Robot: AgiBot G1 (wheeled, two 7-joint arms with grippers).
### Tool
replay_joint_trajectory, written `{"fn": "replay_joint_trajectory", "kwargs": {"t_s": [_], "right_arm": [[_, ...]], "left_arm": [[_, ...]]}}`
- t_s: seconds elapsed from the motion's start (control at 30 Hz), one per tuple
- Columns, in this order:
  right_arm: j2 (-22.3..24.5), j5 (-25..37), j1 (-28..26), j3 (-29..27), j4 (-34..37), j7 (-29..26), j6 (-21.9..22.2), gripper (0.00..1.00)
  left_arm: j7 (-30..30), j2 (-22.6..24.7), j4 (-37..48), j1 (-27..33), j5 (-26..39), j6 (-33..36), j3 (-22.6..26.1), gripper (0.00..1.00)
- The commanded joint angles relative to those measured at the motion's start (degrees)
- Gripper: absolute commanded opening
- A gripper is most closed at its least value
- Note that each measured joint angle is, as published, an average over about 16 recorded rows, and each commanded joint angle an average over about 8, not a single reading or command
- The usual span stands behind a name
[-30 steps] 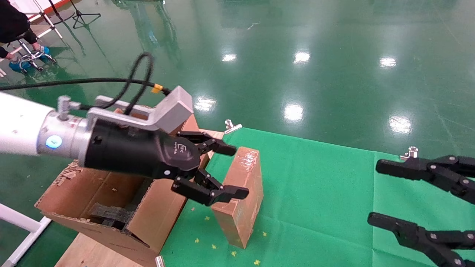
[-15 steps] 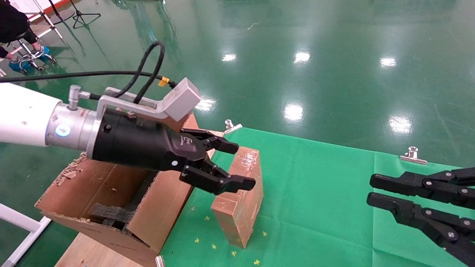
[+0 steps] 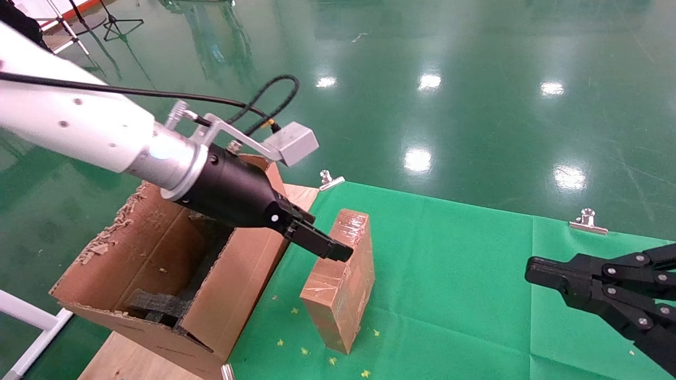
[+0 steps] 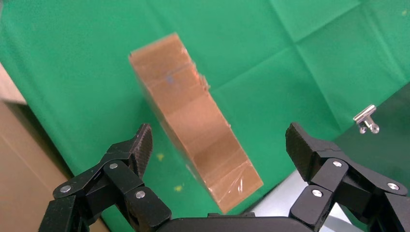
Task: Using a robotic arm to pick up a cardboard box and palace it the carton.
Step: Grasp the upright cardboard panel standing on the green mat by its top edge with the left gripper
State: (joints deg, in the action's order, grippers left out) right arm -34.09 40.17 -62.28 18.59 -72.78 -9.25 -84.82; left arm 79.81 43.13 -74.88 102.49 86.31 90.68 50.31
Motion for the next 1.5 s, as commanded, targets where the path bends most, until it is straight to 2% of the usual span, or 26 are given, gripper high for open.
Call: {"fn": "replay_joint_trajectory", "kwargs": {"t_s": [0.03, 0.3, 0.57, 0.6, 0.83, 0.87, 0.9, 1.13, 1.17, 1.5], "right_arm": [[0.0, 0.0, 0.0, 0.0, 0.0, 0.0, 0.0, 0.0], [0.01, -0.01, 0.0, 0.02, 0.0, 0.01, 0.01, 0.0], [0.01, -0.02, -0.01, 0.03, 0.0, 0.01, 0.01, 0.0], [0.01, -0.02, -0.01, 0.03, 0.0, 0.01, 0.01, 0.06], [0.01, -0.03, -0.01, 0.04, 0.01, 0.02, 0.02, 0.93], [0.02, -0.03, 0.0, 0.04, 0.01, 0.02, 0.02, 1.0], [0.02, -0.03, 0.0, 0.04, 0.01, 0.02, 0.02, 1.0], [0.02, -0.04, 0.01, 0.04, 0.02, 0.03, 0.03, 1.0], [0.02, -0.04, 0.01, 0.04, 0.02, 0.03, 0.03, 1.0], [0.02, -0.04, 0.01, 0.04, 0.02, 0.03, 0.03, 1.0]], "left_arm": [[2.6, 0.95, 0.08, 1.69, 0.85, 0.01, 2.59, 1.0], [8.45, 4.81, 0.7, 4.99, 2.73, -0.32, 10.57, 1.0], [12.08, 7.59, 1.0, 6.07, 3.86, -1.05, 15.54, 1.0], [12.45, 7.87, 1.0, 6.06, 4.0, -1.16, 15.98, 1.0], [14.15, 9.53, 0.76, 5.78, 5.37, -1.96, 18.28, 1.0], [14.25, 9.72, 0.75, 5.72, 5.57, -2.08, 18.53, 0.99], [14.32, 9.89, 0.74, 5.66, 5.75, -2.19, 18.74, 0.89], [14.47, 10.18, 0.8, 5.48, 6.1, -2.57, 19.13, 0.03], [14.45, 10.14, 0.8, 5.48, 6.08, -2.55, 19.08, 0.0], [14.33, 9.89, 0.79, 5.53, 5.81, -2.28, 18.71, 0.0]]}}
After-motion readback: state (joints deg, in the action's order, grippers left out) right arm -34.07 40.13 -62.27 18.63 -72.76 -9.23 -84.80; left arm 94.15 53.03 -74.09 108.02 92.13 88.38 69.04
